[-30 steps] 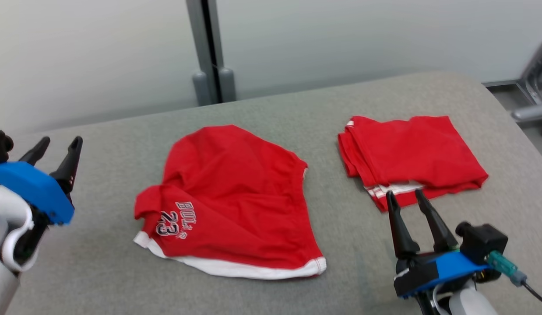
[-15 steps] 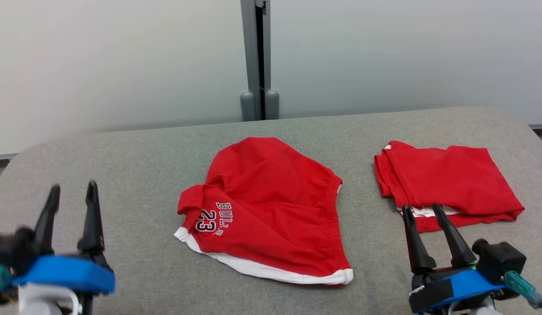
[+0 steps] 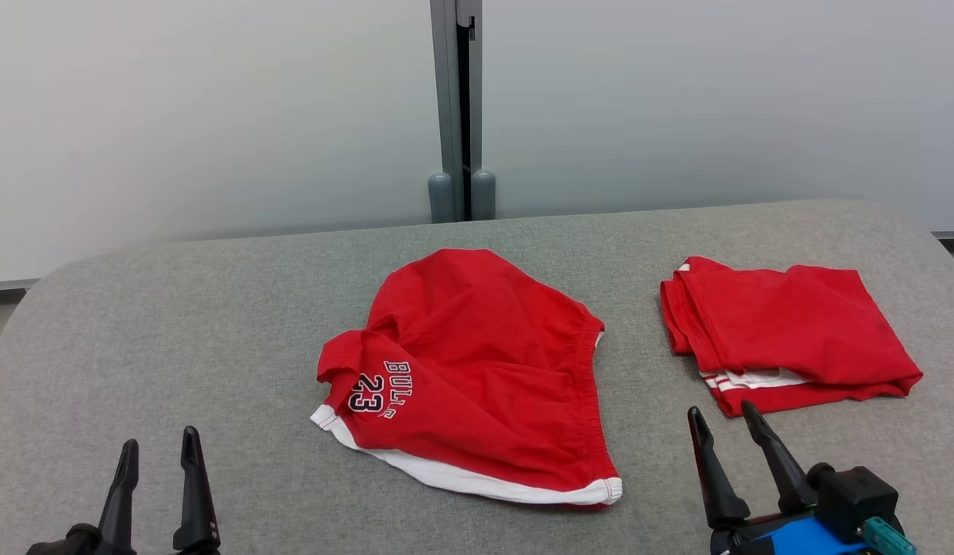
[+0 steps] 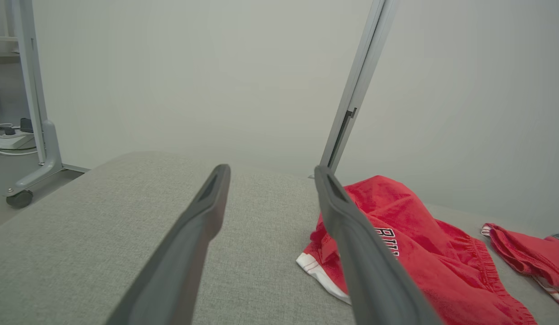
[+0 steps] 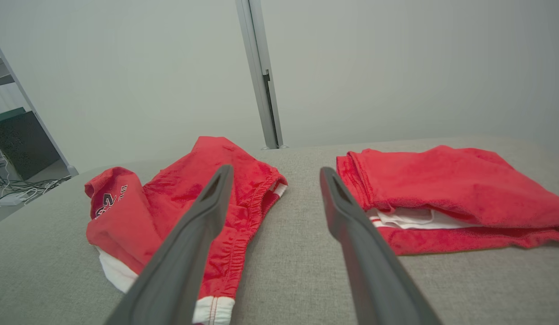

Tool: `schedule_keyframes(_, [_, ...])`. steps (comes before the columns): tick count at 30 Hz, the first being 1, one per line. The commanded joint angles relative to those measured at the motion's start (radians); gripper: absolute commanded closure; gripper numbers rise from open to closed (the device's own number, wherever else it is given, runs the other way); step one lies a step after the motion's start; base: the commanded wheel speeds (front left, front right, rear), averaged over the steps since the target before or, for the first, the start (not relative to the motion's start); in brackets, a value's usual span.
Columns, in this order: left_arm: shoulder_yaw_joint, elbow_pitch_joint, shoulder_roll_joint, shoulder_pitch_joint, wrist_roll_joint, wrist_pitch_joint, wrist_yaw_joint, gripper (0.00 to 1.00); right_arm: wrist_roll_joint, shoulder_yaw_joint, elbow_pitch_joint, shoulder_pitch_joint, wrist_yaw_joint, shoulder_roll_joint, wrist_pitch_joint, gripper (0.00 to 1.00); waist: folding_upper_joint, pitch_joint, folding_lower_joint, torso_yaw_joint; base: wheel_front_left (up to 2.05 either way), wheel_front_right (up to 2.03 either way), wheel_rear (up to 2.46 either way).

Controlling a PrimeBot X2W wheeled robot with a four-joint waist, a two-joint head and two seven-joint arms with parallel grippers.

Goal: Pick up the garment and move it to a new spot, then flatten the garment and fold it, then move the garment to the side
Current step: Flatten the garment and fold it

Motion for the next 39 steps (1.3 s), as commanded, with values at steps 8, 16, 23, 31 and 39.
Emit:
schedule_keyframes(8, [0.053,0.065,-0.054,-0.018,0.064,-0.004,-0.073,0.0,0.019,0.026,0.033,-0.008,0.0,-0.019,-0.004,0.0,0.0001,-0.003,0.0,-0.002,0.0,0.0,0.0])
schedule_keyframes(16, [0.083,0.098,-0.084,-0.019,0.101,-0.004,-0.104,0.0,0.02,0.03,0.045,-0.015,0.0,-0.02,-0.004,0.0,0.0001,0.001,0.0,-0.006,0.0,0.0,0.0])
schedule_keyframes(23, [0.02,0.144,-0.029,-0.118,0.013,0.112,-0.13,0.0,0.094,0.101,0.109,-0.038,0.0,-0.027,0.14,0.0,0.0001,0.009,0.0,-0.004,0.0,0.0,0.0])
schedule_keyframes(31, [-0.154,0.176,0.169,-0.315,-0.222,0.569,-0.133,0.0,0.161,0.233,0.189,-0.111,0.0,-0.053,0.37,0.0,0.0001,0.039,0.0,-0.027,0.0,0.0,0.0])
schedule_keyframes(39, [-0.374,0.299,0.289,-0.532,-0.436,0.926,-0.133,0.0,0.188,0.296,0.276,-0.217,0.0,-0.027,0.378,0.0,0.0001,0.124,0.0,-0.045,0.0,0.0,0.0])
